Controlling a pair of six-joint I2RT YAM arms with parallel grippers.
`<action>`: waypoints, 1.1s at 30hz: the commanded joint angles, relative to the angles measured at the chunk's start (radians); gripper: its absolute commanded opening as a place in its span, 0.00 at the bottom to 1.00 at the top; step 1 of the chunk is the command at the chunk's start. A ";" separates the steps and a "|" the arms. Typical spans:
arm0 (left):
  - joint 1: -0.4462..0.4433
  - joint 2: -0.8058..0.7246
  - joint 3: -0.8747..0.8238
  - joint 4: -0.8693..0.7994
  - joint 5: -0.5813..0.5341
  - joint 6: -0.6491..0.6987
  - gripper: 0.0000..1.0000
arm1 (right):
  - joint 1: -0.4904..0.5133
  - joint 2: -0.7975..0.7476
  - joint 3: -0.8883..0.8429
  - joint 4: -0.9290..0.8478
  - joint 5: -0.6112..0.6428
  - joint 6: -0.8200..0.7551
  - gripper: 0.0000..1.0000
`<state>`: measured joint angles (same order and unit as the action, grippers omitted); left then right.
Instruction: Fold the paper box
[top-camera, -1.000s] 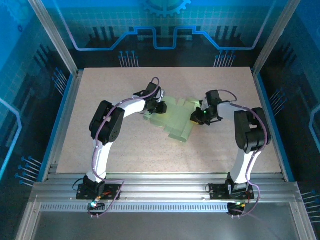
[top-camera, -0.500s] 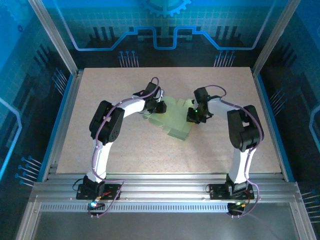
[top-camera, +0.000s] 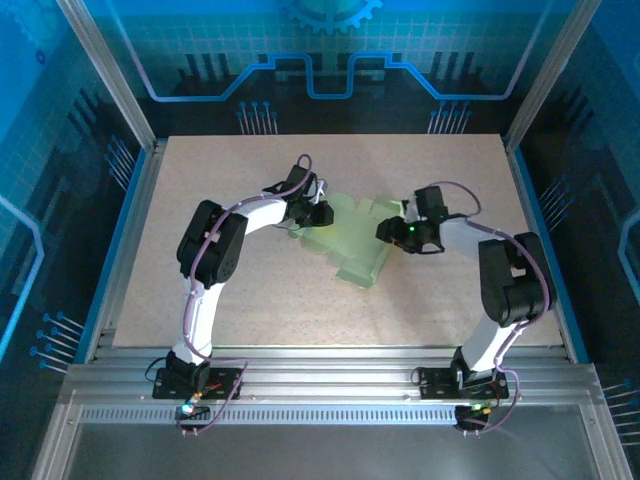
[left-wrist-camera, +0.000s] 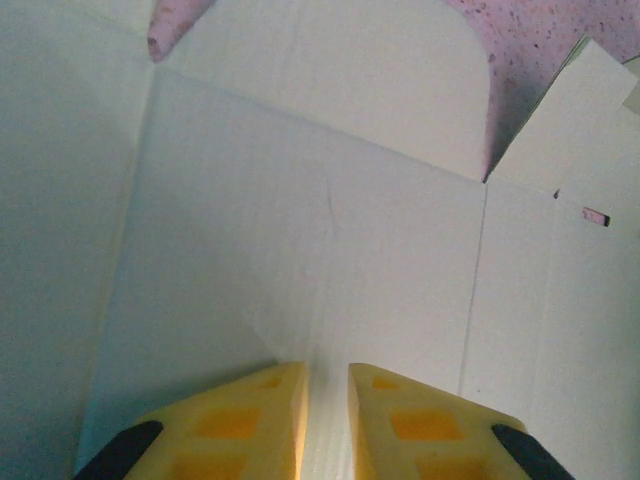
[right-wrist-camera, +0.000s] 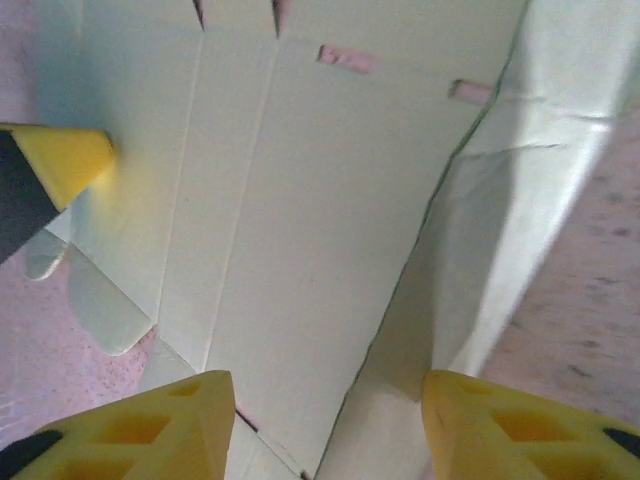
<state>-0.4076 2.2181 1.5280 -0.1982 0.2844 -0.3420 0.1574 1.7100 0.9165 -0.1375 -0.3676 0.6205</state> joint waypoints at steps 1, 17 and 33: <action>0.001 0.068 -0.046 -0.119 0.039 -0.015 0.20 | -0.052 -0.048 -0.104 0.190 -0.120 0.108 0.56; 0.010 0.083 -0.018 -0.145 0.051 0.003 0.21 | -0.108 -0.069 -0.196 0.307 -0.218 0.125 0.52; 0.009 0.079 -0.019 -0.157 0.039 0.008 0.21 | 0.100 0.159 0.112 0.006 -0.038 0.027 0.55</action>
<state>-0.3965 2.2265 1.5364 -0.2127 0.3386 -0.3408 0.2367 1.8217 0.9962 0.0040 -0.4747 0.6754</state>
